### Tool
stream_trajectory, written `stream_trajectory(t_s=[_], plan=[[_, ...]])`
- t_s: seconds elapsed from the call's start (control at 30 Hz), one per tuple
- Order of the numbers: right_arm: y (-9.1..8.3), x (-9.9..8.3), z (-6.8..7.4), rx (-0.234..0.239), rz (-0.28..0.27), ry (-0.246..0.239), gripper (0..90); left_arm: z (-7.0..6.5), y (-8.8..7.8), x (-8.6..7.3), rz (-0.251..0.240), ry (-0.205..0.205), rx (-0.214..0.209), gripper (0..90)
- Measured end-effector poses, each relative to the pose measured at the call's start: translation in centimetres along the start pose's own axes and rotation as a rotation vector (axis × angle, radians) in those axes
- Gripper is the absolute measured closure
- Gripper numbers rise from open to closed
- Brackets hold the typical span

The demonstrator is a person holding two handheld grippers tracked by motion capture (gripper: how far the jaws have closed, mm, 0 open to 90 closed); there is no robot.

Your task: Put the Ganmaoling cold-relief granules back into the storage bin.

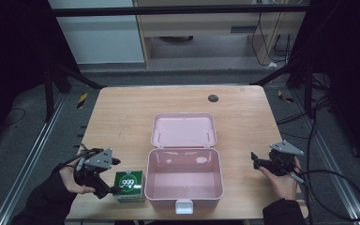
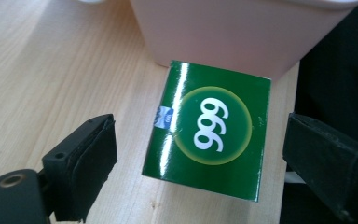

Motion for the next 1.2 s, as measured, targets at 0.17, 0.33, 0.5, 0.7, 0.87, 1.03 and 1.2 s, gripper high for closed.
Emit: stream_trajectory(t_s=[0.17, 0.33, 0.5, 0.7, 0.87, 1.03, 1.2], plan=[[0.1, 0.0, 0.0, 0.006, 0.002, 0.003, 6.1, -0.5, 0.3, 0.1, 0.022, 0.036, -0.02, 7.0], [0.1, -0.1, 0.1, 0.009, 0.006, 0.007, 5.9, -0.9, 0.8, 0.1, 0.052, 0.073, -0.028, 6.0], [0.3, -0.3, 0.1, 0.013, 0.018, 0.006, 5.1, -1.1, 1.5, -0.1, 0.084, 0.093, -0.034, 4.7], [0.3, -0.3, 0.1, 0.017, 0.024, 0.009, 5.0, -1.4, 2.3, -0.1, 0.105, 0.112, -0.049, 4.0], [0.4, -0.4, 0.1, 0.019, 0.027, 0.009, 4.9, -1.4, 2.7, 0.0, 0.11, 0.12, -0.05, 3.4], [0.5, -0.5, 0.2, 0.022, 0.035, 0.008, 4.7, -1.4, 3.3, -0.1, 0.129, 0.138, -0.053, 3.2], [0.5, -0.6, 0.2, 0.023, 0.039, 0.009, 4.6, -1.5, 3.9, -0.3, 0.144, 0.147, -0.06, 3.1]])
Point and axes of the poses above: each handheld gripper's, and its own axes: y roughly forward along the jaws, x roughly out of its top, z roughly to its left, the point moved 10 cm from there along y, roughly forward along the jaws, and after that the axes turned 14 degrees about x, right-handed, at the moved point
